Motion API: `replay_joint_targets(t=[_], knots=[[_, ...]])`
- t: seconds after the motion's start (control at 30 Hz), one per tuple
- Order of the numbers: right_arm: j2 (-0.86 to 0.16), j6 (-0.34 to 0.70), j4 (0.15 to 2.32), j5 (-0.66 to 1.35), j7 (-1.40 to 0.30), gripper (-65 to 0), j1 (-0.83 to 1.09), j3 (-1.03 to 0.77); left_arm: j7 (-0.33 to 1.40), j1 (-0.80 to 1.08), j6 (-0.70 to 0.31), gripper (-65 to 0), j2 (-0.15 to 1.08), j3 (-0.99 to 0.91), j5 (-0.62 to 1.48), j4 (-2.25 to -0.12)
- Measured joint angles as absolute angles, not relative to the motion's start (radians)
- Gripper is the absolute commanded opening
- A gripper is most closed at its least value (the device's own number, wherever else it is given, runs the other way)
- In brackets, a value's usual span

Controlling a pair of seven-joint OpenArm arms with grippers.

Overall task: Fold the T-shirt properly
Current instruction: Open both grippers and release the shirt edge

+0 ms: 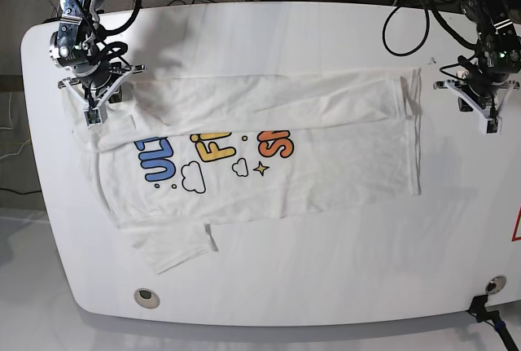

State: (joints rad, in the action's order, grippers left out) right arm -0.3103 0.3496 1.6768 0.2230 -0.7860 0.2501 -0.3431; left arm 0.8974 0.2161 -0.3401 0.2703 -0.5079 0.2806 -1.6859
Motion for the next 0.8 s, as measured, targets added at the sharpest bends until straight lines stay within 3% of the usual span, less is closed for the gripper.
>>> replay_joint_targets(t=[0.23,0.4,0.47,0.53,0.63,0.73,0.8], knots=[[-0.322,0.340,1.759,0.208,-0.787,-64.2,0.253,-0.351,0.898,0.215,-0.340,-64.2,0.270,-0.508,0.281,-1.686],[-0.307,0.341,1.769,0.197,-0.810,-64.1,0.253,-0.450,0.897,0.213,-0.340,-64.0,0.291,-0.508,0.281,-1.686],[-0.307,0.341,1.769,0.199,-0.815,-63.9,0.252,-0.466,0.898,0.213,-0.341,-59.3,0.292,-0.507,0.281,-1.686],[-0.305,0.341,1.771,0.212,-0.813,-59.5,0.251,-0.469,0.880,0.213,-0.343,-52.8,0.296,-0.504,0.281,-1.686],[-0.300,0.342,1.771,0.213,-0.813,-45.5,0.250,-0.485,0.864,0.213,-0.344,-46.0,0.302,-0.504,0.281,-1.686],[-0.284,0.400,1.771,0.213,-0.813,-33.2,0.242,-0.550,0.864,0.213,-0.344,-45.4,0.302,-0.504,0.281,-1.686],[-0.245,0.467,1.770,0.207,-0.813,-29.3,0.216,-0.624,0.863,0.213,-0.344,-45.4,0.302,-0.504,0.282,-1.686]])
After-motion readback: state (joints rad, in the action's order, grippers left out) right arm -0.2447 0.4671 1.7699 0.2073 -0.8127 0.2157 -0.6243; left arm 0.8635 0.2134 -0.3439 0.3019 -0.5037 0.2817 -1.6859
